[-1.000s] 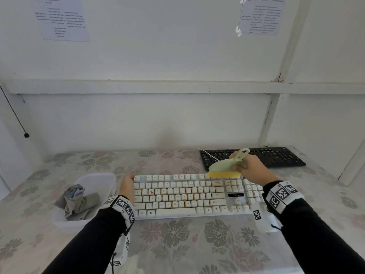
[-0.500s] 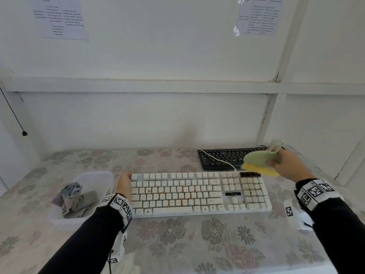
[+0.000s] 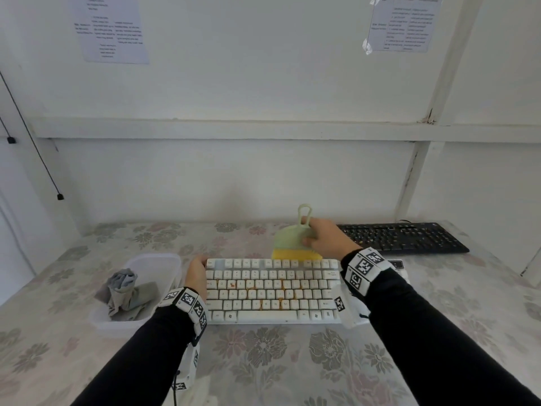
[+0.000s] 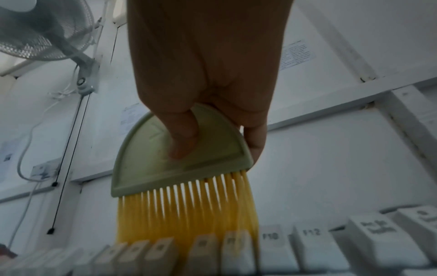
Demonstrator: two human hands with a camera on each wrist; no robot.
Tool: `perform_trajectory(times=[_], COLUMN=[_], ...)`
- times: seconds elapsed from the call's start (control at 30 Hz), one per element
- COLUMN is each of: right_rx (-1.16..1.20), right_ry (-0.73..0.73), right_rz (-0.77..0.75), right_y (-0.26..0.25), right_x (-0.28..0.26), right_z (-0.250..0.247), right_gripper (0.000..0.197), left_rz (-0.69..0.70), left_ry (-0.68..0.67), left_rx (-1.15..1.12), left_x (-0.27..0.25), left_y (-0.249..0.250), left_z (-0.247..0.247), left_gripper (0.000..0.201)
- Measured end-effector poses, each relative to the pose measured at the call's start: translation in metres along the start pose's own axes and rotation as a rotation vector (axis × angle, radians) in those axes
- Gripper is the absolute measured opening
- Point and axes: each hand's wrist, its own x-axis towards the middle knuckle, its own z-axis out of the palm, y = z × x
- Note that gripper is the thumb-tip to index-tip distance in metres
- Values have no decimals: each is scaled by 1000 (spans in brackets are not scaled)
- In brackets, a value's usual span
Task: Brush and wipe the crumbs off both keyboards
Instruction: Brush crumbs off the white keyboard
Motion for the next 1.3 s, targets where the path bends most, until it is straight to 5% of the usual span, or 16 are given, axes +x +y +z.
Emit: perform_trajectory(times=[0.4, 0.83, 1.0, 1.3], right_rx=[-160, 140, 63, 2], right_ry=[18, 3, -83, -92], right_rz=[147, -193, -181, -94], right_y=[29, -105, -107, -68], right_x=[-12, 37, 44, 39], right_z=[-51, 69, 76, 49], right_gripper=[38, 35, 42, 42], left_rz=[-14, -22, 4, -34], left_ry=[-26, -33, -82, -49], left_rx=[-45, -80, -125, -70], left_x=[-7, -12, -8, -8], left_y=[2, 7, 8, 6], left_z=[0, 0, -2, -4], left_gripper=[40, 16, 36, 33])
